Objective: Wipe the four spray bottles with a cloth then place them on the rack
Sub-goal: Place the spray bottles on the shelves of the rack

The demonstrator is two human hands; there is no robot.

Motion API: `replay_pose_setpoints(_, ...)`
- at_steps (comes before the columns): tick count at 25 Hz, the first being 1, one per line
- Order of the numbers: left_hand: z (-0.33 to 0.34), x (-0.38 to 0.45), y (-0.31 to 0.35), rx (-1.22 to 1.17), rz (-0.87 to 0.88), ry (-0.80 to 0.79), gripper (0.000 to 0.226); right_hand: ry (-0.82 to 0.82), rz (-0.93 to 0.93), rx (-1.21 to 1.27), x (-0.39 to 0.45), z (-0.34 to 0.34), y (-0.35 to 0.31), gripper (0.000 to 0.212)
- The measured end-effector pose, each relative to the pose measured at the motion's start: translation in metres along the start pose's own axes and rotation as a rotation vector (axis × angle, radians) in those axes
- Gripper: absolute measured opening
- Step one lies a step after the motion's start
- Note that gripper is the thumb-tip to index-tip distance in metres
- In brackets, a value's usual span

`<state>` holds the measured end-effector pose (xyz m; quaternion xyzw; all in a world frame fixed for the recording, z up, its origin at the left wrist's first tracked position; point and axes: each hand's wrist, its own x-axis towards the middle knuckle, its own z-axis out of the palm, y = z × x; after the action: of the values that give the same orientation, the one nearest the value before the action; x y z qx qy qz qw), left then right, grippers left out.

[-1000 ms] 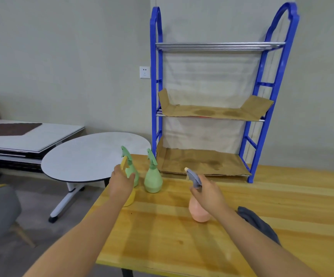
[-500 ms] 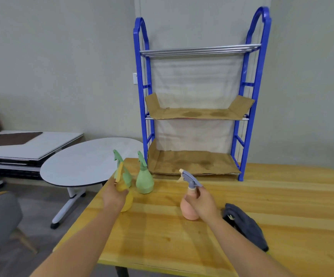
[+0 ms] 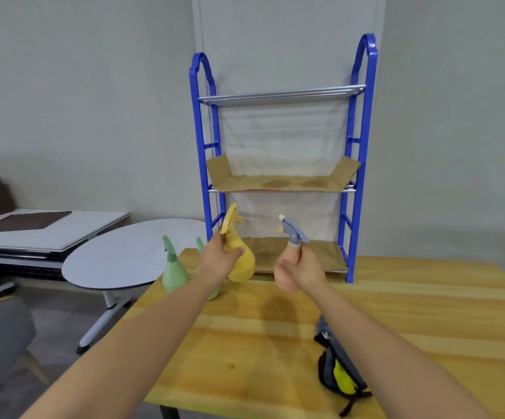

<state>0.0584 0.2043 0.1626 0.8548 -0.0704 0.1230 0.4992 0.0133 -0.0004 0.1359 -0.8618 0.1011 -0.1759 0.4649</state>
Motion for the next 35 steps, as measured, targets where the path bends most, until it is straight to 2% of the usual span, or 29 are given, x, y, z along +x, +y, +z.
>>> replay_pose_setpoints(2, 0.003, 0.028, 0.037, 0.007, 0.054, 0.01, 0.055, 0.072, -0.051, -0.017, 0.026, -0.029, -0.03, 0.04)
replay_pose_setpoints(4, 0.004, 0.062, 0.074, -0.025, 0.109, 0.023, 0.058, 0.145, -0.115, -0.001, 0.057, -0.058, -0.063, 0.044)
replay_pose_setpoints(7, -0.002, 0.119, 0.121, -0.045, 0.188, 0.046, 0.059, 0.165, -0.185, -0.007, 0.113, -0.096, -0.105, 0.025)
replay_pose_setpoints(9, -0.001, 0.157, 0.139, -0.06, 0.182, 0.018, 0.058, 0.132, -0.183, -0.098, 0.15, -0.11, -0.125, 0.045)
replay_pose_setpoints(11, 0.002, 0.191, 0.148, -0.094, 0.166, -0.031, 0.052, 0.137, -0.182, -0.165, 0.186, -0.113, -0.135, 0.051)
replay_pose_setpoints(15, 0.005, 0.242, 0.15, -0.21, 0.186, -0.114, 0.049, 0.138, -0.136, -0.147, 0.238, -0.109, -0.14, 0.046)
replay_pose_setpoints(19, 0.027, 0.28, 0.138, -0.067, 0.266, 0.022, 0.047, 0.221, -0.113, -0.178, 0.282, -0.095, -0.129, 0.046)
replay_pose_setpoints(21, 0.045, 0.287, 0.127, -0.032, 0.278, 0.039, 0.05, 0.29, -0.108, -0.239, 0.3, -0.084, -0.115, 0.047)
replay_pose_setpoints(25, 0.067, 0.294, 0.108, 0.034, 0.336, 0.066, 0.052, 0.32, -0.081, -0.269, 0.316, -0.065, -0.083, 0.048)
replay_pose_setpoints(29, 0.065, 0.294, 0.102, 0.11, 0.326, -0.01, 0.049, 0.289, -0.03, -0.333, 0.31, -0.068, -0.08, 0.054)
replay_pose_setpoints(31, 0.059, 0.284, 0.1, 0.136, 0.326, -0.026, 0.053, 0.399, -0.038, -0.445, 0.295, -0.069, -0.08, 0.053)
replay_pose_setpoints(33, 0.047, 0.267, 0.097, 0.135, 0.303, -0.032, 0.061, 0.534, -0.137, -0.483, 0.268, -0.066, -0.083, 0.043)
replay_pose_setpoints(35, 0.032, 0.248, 0.093, 0.112, 0.294, -0.028, 0.064, 0.592, -0.288, -0.431, 0.24, -0.059, -0.089, 0.022)
